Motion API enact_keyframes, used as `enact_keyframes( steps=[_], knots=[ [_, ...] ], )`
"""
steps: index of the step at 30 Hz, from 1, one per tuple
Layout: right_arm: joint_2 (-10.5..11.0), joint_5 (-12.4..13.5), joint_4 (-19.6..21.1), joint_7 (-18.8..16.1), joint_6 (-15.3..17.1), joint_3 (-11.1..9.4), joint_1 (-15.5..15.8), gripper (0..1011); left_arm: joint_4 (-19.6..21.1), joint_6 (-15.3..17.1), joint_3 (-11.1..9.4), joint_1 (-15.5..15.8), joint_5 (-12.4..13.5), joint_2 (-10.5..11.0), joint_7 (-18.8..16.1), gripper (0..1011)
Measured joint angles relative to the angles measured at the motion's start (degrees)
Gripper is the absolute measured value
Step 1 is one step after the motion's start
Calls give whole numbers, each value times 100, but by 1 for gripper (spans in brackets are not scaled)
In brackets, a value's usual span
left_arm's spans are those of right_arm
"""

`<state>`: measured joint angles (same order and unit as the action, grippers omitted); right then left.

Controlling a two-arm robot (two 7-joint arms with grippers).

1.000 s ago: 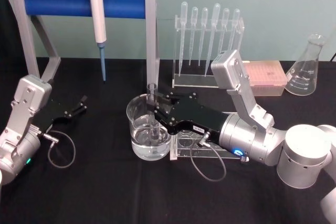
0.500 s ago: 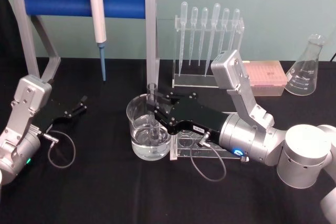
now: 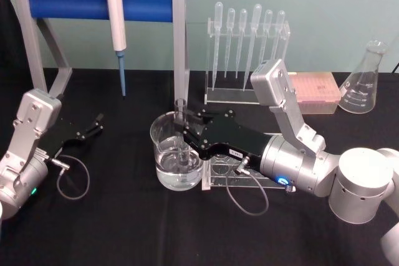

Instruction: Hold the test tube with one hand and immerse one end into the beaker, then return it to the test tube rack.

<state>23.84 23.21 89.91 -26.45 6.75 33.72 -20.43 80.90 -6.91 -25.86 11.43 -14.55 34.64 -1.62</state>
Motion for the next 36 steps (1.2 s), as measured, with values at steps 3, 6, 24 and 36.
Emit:
enact_keyframes(
  steps=[3, 6, 24, 36],
  knots=[
    [0, 0, 0, 0, 0, 0, 0, 224, 0, 0, 0, 0, 0, 0, 0, 1000],
    [0, 0, 0, 0, 0, 0, 0, 224, 0, 0, 0, 0, 0, 0, 0, 1000],
    [0, 0, 0, 0, 0, 0, 0, 224, 0, 0, 0, 0, 0, 0, 0, 1000],
    [0, 0, 0, 0, 0, 0, 0, 224, 0, 0, 0, 0, 0, 0, 0, 1000]
  ],
)
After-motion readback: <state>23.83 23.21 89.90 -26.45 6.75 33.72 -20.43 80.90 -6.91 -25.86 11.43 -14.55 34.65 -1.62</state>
